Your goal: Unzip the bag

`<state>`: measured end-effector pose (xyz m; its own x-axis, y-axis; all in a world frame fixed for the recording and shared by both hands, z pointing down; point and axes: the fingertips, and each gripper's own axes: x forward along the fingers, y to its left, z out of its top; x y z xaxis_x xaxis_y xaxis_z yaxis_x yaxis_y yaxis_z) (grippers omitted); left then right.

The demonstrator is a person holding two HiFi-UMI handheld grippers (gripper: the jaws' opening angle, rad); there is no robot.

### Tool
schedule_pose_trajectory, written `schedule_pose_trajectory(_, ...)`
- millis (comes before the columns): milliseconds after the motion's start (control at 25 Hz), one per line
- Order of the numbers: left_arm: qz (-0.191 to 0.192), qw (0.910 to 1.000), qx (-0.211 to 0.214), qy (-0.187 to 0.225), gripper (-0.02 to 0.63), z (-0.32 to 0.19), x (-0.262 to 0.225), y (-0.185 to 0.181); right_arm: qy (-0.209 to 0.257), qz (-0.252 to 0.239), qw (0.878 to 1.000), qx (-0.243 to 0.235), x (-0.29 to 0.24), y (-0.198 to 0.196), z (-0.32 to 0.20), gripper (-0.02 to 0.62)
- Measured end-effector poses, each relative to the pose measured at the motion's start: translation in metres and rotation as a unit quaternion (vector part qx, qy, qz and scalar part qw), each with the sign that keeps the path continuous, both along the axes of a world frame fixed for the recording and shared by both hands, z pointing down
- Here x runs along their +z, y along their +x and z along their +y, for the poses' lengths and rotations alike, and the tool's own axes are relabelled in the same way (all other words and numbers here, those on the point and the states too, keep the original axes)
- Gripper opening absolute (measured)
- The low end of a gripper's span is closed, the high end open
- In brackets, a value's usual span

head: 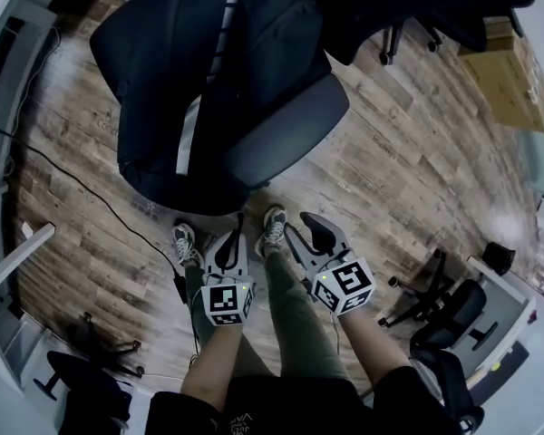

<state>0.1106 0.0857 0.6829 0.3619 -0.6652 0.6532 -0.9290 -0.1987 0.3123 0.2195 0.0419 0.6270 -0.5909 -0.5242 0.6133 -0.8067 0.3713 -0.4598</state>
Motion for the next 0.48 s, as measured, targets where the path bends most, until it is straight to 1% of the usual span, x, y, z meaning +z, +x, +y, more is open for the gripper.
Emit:
schedule_pose_trajectory(120,0.002,1.0000,0.004,-0.006,0.031,0.001,0.007,-0.005,-0.001,0.000,1.000,-0.006,0.001,-0.008,0.001,0.166)
schedule_pose_trajectory(280,0.003,0.9997,0.021,-0.012,0.031,-0.004,0.024,-0.004,-0.003,0.003,1.000,-0.013,0.006,-0.016,-0.001,0.166)
schedule_pose_trajectory(480,0.000,0.9994,0.026,-0.022,0.031,-0.002,0.043,-0.006,-0.005,0.005,1.000,-0.021,0.014,-0.025,0.000,0.166)
